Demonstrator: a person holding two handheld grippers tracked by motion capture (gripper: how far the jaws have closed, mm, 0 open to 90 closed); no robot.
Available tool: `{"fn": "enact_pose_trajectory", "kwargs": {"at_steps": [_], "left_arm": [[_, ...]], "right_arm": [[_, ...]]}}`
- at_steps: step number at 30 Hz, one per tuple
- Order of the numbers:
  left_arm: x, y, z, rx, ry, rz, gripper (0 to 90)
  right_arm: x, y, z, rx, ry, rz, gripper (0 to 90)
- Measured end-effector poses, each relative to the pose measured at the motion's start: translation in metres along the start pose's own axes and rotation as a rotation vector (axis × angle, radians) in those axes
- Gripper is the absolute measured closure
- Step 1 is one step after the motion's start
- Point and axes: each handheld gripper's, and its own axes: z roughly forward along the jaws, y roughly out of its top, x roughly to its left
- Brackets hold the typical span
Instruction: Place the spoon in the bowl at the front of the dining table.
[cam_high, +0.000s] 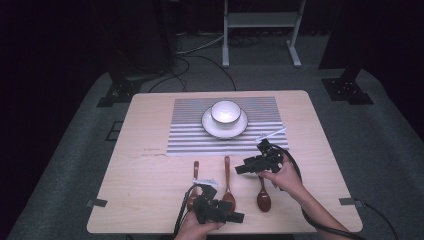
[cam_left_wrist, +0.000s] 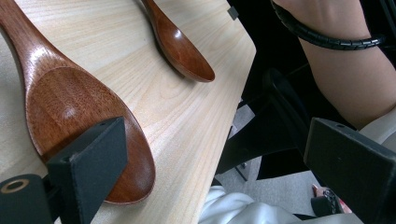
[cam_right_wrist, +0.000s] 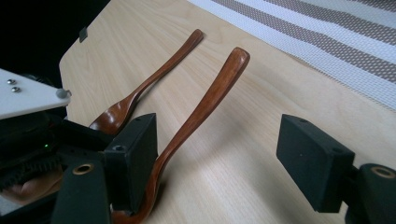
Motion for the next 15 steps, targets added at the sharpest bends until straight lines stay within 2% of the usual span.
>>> {"fn": "enact_pose_trajectory", "kwargs": {"at_steps": [15], "left_arm": [[0.0,0.0,0.0,-0.003,0.005,0.004,5.0]], "right_arm": [[-0.001,0.02,0.022,0.051,-0.024,-0.008,28.0]]}}
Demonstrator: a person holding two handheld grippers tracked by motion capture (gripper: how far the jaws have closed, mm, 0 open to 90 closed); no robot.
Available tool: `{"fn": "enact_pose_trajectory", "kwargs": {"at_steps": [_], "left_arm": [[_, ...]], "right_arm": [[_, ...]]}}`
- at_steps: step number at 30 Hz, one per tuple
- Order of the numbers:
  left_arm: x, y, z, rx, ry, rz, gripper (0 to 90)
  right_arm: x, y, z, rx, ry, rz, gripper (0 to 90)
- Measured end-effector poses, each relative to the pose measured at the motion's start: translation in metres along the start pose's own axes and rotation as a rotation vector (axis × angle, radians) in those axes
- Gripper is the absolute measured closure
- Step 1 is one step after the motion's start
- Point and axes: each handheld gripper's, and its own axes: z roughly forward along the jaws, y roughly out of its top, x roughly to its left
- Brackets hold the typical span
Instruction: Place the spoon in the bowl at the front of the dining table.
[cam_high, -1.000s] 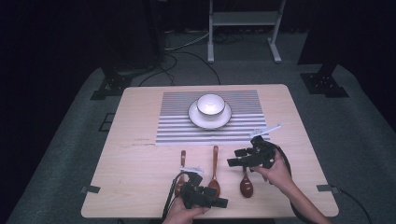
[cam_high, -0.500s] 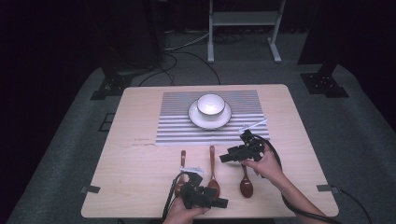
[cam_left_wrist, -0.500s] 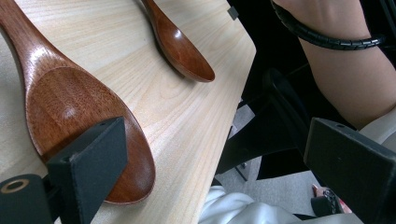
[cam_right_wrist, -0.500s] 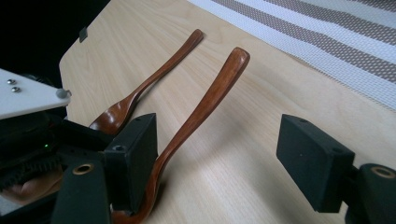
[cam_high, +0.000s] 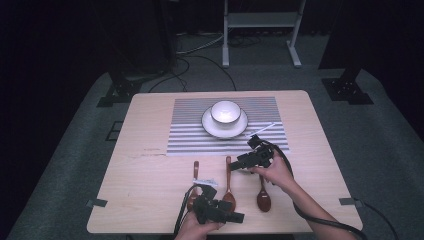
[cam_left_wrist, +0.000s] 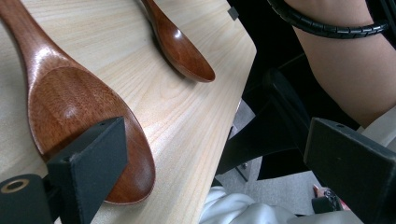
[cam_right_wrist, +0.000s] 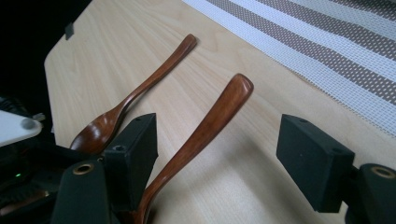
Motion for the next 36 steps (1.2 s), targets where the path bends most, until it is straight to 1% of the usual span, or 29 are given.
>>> {"fn": "enact_pose_trajectory", "kwargs": {"at_steps": [4,6,10,12,15,16,18,19,20,22,27,30,32,34,36], "left_arm": [[0.0,0.0,0.0,-0.001,-0.004,-0.003,5.0],[0.0,0.0,0.0,-0.002,-0.002,-0.002,5.0],[0.0,0.0,0.0,-0.001,-0.002,-0.001,5.0],[0.0,0.0,0.0,0.001,-0.002,0.0,5.0],[0.0,0.0,-0.001,0.001,-0.003,-0.001,5.1],[0.0,0.0,-0.001,0.002,-0.003,-0.001,5.0],[0.0,0.0,-0.001,0.0,-0.001,0.0,5.0],[0.0,0.0,-0.001,0.001,-0.001,0.0,5.0],[0.0,0.0,-0.001,0.001,-0.002,-0.001,5.0],[0.0,0.0,-0.001,0.002,-0.003,-0.002,5.0],[0.0,0.0,-0.001,0.003,-0.004,-0.007,5.0],[0.0,0.0,-0.001,0.001,-0.006,-0.01,5.0],[0.001,0.0,-0.002,0.005,-0.002,-0.004,5.1],[0.001,0.0,-0.002,-0.003,0.001,-0.008,5.0],[0.002,0.001,-0.004,-0.004,0.003,-0.007,5.0]], "right_arm": [[0.0,0.003,0.005,0.008,-0.012,-0.002,28.7],[-0.001,0.004,0.006,0.014,-0.017,0.0,33.2],[-0.005,0.004,0.01,0.02,-0.037,0.027,36.2],[-0.007,0.005,0.011,0.013,-0.035,0.038,37.1],[-0.007,0.006,0.013,0.008,-0.029,0.047,40.9],[-0.007,0.007,0.014,0.009,-0.028,0.052,43.6],[-0.007,0.008,0.015,0.011,-0.027,0.056,52.1],[-0.006,0.008,0.015,0.01,-0.033,0.06,55.3],[-0.006,0.008,0.015,0.008,-0.029,0.066,61.2],[-0.006,0.008,0.014,-0.001,-0.018,0.079,66.5],[-0.006,0.008,0.009,-0.012,0.005,0.096,69.8],[-0.006,0.008,0.006,-0.022,0.038,0.114,72.2],[-0.006,0.009,0.004,-0.031,0.064,0.129,73.9],[-0.005,0.01,0.003,-0.035,0.078,0.133,75.1],[-0.005,0.011,0.002,-0.044,0.105,0.143,77.1]]}}
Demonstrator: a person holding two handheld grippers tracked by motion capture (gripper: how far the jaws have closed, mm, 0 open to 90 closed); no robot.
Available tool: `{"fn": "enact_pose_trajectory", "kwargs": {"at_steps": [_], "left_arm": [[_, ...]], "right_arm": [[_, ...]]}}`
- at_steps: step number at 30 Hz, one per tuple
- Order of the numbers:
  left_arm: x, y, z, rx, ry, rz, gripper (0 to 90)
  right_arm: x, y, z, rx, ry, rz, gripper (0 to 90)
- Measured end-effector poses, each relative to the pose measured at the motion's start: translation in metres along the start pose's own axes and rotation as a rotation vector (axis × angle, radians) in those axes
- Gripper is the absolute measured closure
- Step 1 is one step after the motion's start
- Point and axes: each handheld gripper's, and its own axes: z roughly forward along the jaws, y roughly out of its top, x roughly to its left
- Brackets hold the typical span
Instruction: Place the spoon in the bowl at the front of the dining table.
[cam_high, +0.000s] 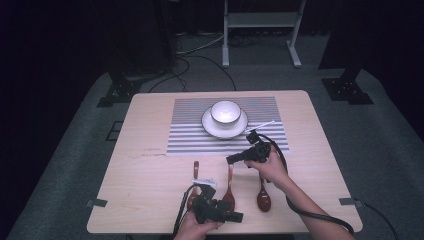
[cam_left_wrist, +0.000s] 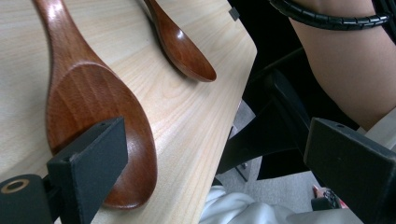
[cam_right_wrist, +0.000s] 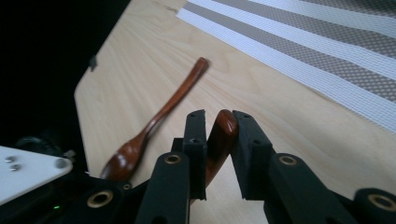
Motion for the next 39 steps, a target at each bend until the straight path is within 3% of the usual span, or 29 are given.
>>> {"fn": "enact_pose_trajectory", "kwargs": {"at_steps": [3,5,10,24,39], "left_arm": [[-0.001,0.001,-0.001,-0.011,-0.002,-0.002,4.9],[-0.004,0.001,-0.003,-0.016,-0.01,0.012,4.9],[-0.009,0.005,-0.011,-0.056,-0.011,0.035,5.0],[-0.005,0.008,-0.024,-0.114,0.021,0.034,4.9],[-0.004,0.01,-0.032,-0.141,0.039,0.033,4.9]], "right_arm": [[0.001,0.002,-0.002,-0.004,0.045,0.021,81.4],[0.0,0.004,-0.005,-0.022,0.113,0.051,83.2],[0.002,0.011,-0.014,-0.034,0.139,0.06,83.2],[-0.002,0.036,-0.061,-0.153,0.043,0.075,83.1],[-0.011,0.052,-0.081,-0.239,-0.019,0.113,82.9]]}}
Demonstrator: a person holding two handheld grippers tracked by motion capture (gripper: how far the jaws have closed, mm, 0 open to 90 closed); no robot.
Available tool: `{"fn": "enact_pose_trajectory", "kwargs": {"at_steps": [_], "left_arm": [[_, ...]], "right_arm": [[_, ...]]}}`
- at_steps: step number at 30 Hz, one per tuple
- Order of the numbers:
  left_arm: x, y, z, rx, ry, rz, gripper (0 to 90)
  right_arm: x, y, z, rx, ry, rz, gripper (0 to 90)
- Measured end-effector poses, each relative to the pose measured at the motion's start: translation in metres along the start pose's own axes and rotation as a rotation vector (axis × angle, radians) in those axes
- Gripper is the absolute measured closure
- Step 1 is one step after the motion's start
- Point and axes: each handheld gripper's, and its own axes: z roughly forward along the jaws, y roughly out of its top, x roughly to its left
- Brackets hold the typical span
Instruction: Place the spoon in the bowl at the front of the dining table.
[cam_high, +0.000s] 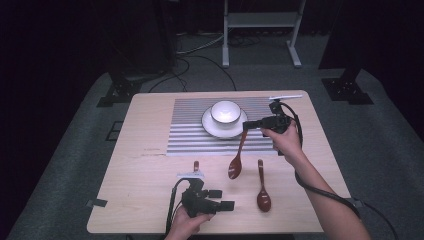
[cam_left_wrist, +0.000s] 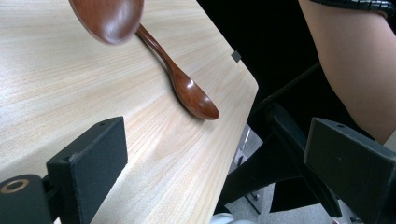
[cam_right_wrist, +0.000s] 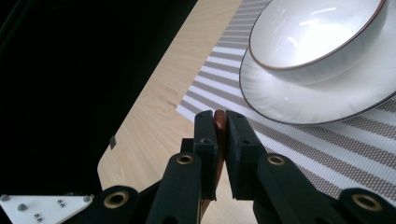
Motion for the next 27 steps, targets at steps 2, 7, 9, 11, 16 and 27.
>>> {"fn": "enact_pose_trajectory", "kwargs": {"at_steps": [2,7,9,11,16,27], "left_arm": [[0.0,0.0,-0.001,0.0,0.0,0.0,4.9],[0.003,0.001,-0.003,-0.008,0.003,0.003,4.9],[0.003,0.001,-0.003,-0.009,0.003,0.0,4.9],[0.004,0.001,-0.003,-0.008,0.003,0.001,4.9],[0.003,0.001,-0.004,-0.012,0.003,0.003,4.9],[0.003,0.002,-0.006,-0.012,0.005,0.005,4.9]], "right_arm": [[0.0,0.004,-0.002,-0.014,-0.009,0.0,82.9],[0.0,0.013,-0.007,-0.044,-0.019,0.012,82.7],[0.0,0.018,-0.009,-0.061,-0.019,0.018,82.7],[0.001,0.022,-0.011,-0.076,-0.028,0.019,82.6],[0.004,0.032,-0.015,-0.098,-0.052,0.024,82.5],[0.005,0.049,-0.016,-0.141,-0.092,0.048,82.6]]}}
